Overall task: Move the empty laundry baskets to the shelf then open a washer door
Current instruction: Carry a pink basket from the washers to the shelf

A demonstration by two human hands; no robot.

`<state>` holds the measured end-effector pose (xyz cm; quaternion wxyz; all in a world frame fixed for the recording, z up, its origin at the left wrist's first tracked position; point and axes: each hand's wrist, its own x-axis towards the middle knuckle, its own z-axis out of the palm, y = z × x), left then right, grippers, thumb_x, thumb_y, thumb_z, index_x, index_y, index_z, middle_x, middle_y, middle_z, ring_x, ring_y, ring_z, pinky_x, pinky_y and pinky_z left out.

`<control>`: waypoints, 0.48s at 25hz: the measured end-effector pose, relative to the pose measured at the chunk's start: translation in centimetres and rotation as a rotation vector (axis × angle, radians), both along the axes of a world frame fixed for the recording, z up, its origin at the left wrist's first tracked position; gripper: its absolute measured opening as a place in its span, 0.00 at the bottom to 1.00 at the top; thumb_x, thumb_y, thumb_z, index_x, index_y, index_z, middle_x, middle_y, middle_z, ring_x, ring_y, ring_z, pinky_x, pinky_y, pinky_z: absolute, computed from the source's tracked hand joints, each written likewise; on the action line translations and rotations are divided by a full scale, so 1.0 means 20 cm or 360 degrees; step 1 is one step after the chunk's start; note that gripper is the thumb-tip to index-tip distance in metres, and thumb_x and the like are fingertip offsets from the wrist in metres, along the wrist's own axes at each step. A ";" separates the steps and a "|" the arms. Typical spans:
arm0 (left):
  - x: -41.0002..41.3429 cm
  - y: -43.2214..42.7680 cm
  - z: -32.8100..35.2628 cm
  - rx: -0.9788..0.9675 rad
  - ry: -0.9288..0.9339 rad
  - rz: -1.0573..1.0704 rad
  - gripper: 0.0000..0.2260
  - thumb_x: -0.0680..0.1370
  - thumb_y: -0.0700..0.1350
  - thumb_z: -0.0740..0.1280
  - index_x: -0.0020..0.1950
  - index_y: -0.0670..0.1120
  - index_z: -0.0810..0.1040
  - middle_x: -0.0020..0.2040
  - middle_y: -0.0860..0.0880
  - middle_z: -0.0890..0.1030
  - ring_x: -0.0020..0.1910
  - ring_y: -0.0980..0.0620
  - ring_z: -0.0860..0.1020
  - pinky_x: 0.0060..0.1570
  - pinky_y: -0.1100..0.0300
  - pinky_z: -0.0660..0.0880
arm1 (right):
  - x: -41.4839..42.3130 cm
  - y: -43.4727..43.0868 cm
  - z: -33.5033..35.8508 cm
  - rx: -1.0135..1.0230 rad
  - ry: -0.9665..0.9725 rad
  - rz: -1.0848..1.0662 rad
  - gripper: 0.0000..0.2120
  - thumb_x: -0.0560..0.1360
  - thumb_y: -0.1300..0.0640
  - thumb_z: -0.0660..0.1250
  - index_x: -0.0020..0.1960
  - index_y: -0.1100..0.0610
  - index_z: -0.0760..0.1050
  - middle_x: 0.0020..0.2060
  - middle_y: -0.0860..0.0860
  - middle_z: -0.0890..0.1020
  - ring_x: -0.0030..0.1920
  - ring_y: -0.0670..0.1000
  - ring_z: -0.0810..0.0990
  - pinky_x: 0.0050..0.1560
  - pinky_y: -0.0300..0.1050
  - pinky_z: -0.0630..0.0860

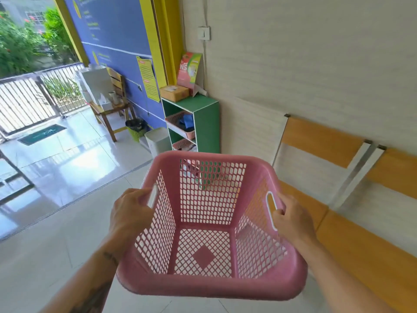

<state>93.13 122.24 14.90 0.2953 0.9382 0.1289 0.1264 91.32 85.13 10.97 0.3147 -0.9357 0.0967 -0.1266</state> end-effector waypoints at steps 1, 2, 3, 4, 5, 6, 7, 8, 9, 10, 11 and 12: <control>0.10 0.05 -0.02 0.0027 0.0009 0.0010 0.27 0.63 0.45 0.59 0.61 0.54 0.81 0.57 0.51 0.79 0.47 0.50 0.72 0.51 0.53 0.71 | 0.12 0.04 0.01 -0.0035 0.0002 0.0032 0.25 0.73 0.61 0.60 0.70 0.53 0.70 0.48 0.55 0.80 0.40 0.52 0.77 0.32 0.36 0.67; 0.20 0.09 -0.05 0.0051 0.0004 0.0012 0.26 0.65 0.43 0.60 0.61 0.54 0.81 0.57 0.50 0.79 0.46 0.50 0.71 0.49 0.53 0.70 | 0.23 0.10 0.01 -0.0060 -0.0004 0.0064 0.25 0.73 0.61 0.60 0.70 0.52 0.70 0.46 0.54 0.79 0.38 0.50 0.76 0.30 0.34 0.64; 0.31 0.14 -0.09 0.0056 -0.0001 0.0012 0.25 0.66 0.40 0.62 0.61 0.55 0.80 0.56 0.50 0.80 0.46 0.49 0.71 0.48 0.54 0.69 | 0.34 0.14 -0.01 -0.0086 -0.0011 0.0092 0.25 0.74 0.62 0.60 0.71 0.52 0.69 0.46 0.53 0.78 0.38 0.49 0.75 0.29 0.32 0.63; 0.43 0.19 -0.14 0.0041 0.0001 0.0005 0.25 0.68 0.37 0.62 0.61 0.55 0.80 0.56 0.50 0.80 0.46 0.48 0.73 0.48 0.54 0.69 | 0.45 0.19 -0.02 -0.0117 -0.0003 0.0107 0.26 0.73 0.63 0.60 0.70 0.51 0.69 0.49 0.53 0.78 0.39 0.49 0.75 0.29 0.31 0.63; 0.57 0.24 -0.18 0.0015 0.0004 -0.0014 0.25 0.69 0.35 0.63 0.61 0.55 0.80 0.57 0.50 0.80 0.47 0.47 0.74 0.48 0.55 0.69 | 0.58 0.25 -0.04 -0.0140 0.0006 0.0093 0.26 0.73 0.64 0.60 0.70 0.51 0.69 0.51 0.53 0.78 0.40 0.49 0.75 0.29 0.31 0.64; 0.72 0.29 -0.22 -0.0009 0.0006 -0.0030 0.25 0.69 0.34 0.63 0.61 0.55 0.80 0.57 0.50 0.80 0.47 0.47 0.74 0.48 0.55 0.69 | 0.68 0.30 -0.07 -0.0150 0.0019 0.0059 0.25 0.74 0.64 0.61 0.69 0.51 0.70 0.53 0.53 0.78 0.41 0.48 0.75 0.30 0.32 0.65; 0.85 0.34 -0.25 -0.0028 0.0012 -0.0047 0.25 0.69 0.34 0.63 0.61 0.55 0.81 0.56 0.50 0.80 0.47 0.48 0.73 0.47 0.56 0.68 | 0.77 0.35 -0.09 -0.0150 0.0038 0.0009 0.24 0.74 0.64 0.61 0.69 0.51 0.71 0.54 0.54 0.78 0.41 0.48 0.74 0.31 0.32 0.66; 0.99 0.38 -0.28 -0.0047 0.0027 -0.0078 0.24 0.70 0.34 0.62 0.60 0.54 0.81 0.55 0.51 0.80 0.46 0.49 0.72 0.47 0.57 0.68 | 0.85 0.41 -0.12 -0.0139 0.0056 -0.0058 0.24 0.74 0.64 0.62 0.69 0.52 0.71 0.56 0.54 0.78 0.42 0.48 0.73 0.31 0.32 0.66; 1.12 0.41 -0.30 -0.0071 0.0050 -0.0126 0.23 0.70 0.33 0.62 0.60 0.53 0.81 0.53 0.52 0.79 0.46 0.50 0.72 0.46 0.57 0.68 | 0.92 0.44 -0.15 -0.0150 0.0073 -0.0115 0.24 0.74 0.64 0.62 0.69 0.52 0.71 0.57 0.54 0.77 0.42 0.48 0.72 0.31 0.31 0.65; 1.26 0.44 -0.32 -0.0084 0.0083 -0.0196 0.23 0.71 0.34 0.62 0.60 0.52 0.81 0.51 0.53 0.78 0.46 0.50 0.72 0.46 0.57 0.68 | 1.01 0.48 -0.18 -0.0153 0.0103 -0.0170 0.24 0.74 0.64 0.62 0.69 0.53 0.70 0.58 0.54 0.77 0.42 0.48 0.71 0.32 0.31 0.65; 1.38 0.47 -0.33 -0.0084 0.0113 -0.0273 0.22 0.72 0.34 0.62 0.61 0.52 0.81 0.50 0.53 0.76 0.45 0.50 0.72 0.46 0.58 0.68 | 1.08 0.51 -0.20 -0.0140 0.0147 -0.0228 0.25 0.74 0.64 0.62 0.70 0.53 0.69 0.59 0.54 0.77 0.43 0.48 0.71 0.33 0.33 0.66; 1.49 0.47 -0.33 -0.0088 0.0126 -0.0343 0.22 0.72 0.34 0.62 0.61 0.53 0.81 0.49 0.54 0.76 0.45 0.50 0.72 0.45 0.58 0.68 | 1.14 0.53 -0.21 -0.0122 0.0195 -0.0279 0.26 0.74 0.64 0.61 0.71 0.53 0.68 0.60 0.55 0.77 0.45 0.49 0.72 0.35 0.36 0.68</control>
